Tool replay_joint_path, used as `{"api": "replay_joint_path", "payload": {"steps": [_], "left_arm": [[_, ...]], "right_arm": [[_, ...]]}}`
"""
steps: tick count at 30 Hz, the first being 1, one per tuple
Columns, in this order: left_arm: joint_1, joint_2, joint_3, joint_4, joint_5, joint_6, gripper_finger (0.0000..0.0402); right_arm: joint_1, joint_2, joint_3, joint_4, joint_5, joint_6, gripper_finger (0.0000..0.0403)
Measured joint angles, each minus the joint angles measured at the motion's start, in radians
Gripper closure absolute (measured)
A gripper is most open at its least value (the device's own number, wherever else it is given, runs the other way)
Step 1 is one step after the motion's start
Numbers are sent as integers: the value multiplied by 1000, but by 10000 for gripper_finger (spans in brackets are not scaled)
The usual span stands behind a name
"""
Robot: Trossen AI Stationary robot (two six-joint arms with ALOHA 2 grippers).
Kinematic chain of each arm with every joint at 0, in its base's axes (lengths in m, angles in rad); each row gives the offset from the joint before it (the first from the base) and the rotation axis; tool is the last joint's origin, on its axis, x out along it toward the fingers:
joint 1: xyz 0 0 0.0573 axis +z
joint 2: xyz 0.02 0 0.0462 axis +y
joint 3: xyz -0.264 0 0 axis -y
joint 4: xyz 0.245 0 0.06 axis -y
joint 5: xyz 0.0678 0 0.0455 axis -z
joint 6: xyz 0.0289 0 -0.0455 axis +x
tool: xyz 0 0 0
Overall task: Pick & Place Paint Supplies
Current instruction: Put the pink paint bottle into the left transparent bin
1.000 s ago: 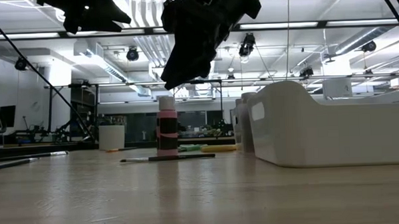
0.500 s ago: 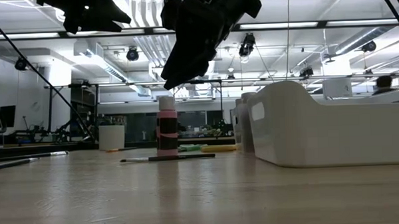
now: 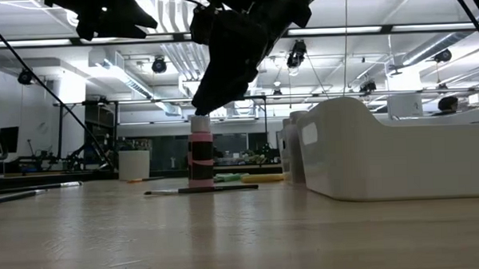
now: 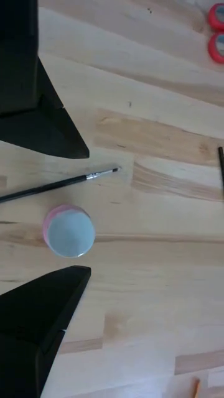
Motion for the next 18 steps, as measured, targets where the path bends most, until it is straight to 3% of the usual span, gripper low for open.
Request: {"api": "replay_joint_path", "payload": {"steps": [18], "left_arm": [[0, 0, 0, -7, 0, -2, 133]], "right_arm": [[-11, 37, 0, 10, 23, -24, 108]]}}
